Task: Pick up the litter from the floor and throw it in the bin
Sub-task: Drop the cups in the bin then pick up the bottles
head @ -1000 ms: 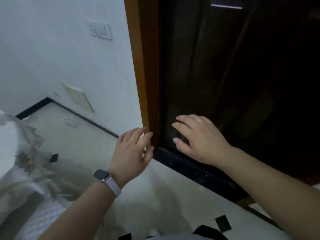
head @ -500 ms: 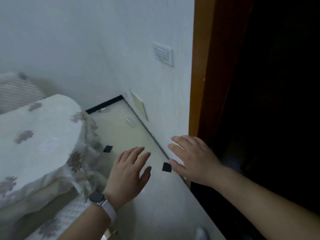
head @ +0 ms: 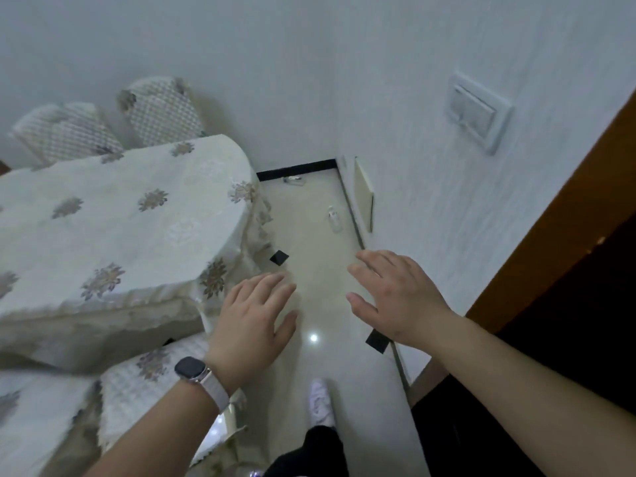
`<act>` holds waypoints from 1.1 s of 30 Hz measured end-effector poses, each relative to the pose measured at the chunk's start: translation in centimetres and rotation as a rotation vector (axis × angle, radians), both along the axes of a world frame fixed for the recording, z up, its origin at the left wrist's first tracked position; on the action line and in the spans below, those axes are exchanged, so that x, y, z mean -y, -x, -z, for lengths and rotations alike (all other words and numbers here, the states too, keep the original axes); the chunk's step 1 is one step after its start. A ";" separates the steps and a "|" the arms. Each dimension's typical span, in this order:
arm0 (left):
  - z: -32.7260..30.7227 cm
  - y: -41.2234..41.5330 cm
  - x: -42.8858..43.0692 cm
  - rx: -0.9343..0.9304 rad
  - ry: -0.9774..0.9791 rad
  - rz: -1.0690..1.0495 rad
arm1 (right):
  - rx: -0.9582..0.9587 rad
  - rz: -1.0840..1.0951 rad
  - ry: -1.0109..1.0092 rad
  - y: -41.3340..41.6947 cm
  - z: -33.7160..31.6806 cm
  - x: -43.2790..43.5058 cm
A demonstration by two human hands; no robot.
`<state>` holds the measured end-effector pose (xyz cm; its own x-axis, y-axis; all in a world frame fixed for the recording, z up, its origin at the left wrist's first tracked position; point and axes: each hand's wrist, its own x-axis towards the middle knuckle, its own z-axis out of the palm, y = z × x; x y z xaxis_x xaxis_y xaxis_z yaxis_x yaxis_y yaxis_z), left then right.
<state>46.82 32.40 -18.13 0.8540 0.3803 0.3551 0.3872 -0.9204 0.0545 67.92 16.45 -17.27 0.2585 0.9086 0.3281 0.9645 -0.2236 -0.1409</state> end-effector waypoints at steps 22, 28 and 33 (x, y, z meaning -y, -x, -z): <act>2.5 -16.6 -33.0 0.048 0.163 -0.063 | 0.075 0.066 0.121 -15.6 0.9 -30.6; 4.6 -20.8 -38.6 0.000 0.204 -0.077 | 0.029 0.045 0.130 -20.4 2.6 -37.5; 5.7 -26.3 -44.4 -0.049 0.213 -0.102 | -0.012 0.025 0.139 -26.6 5.7 -44.3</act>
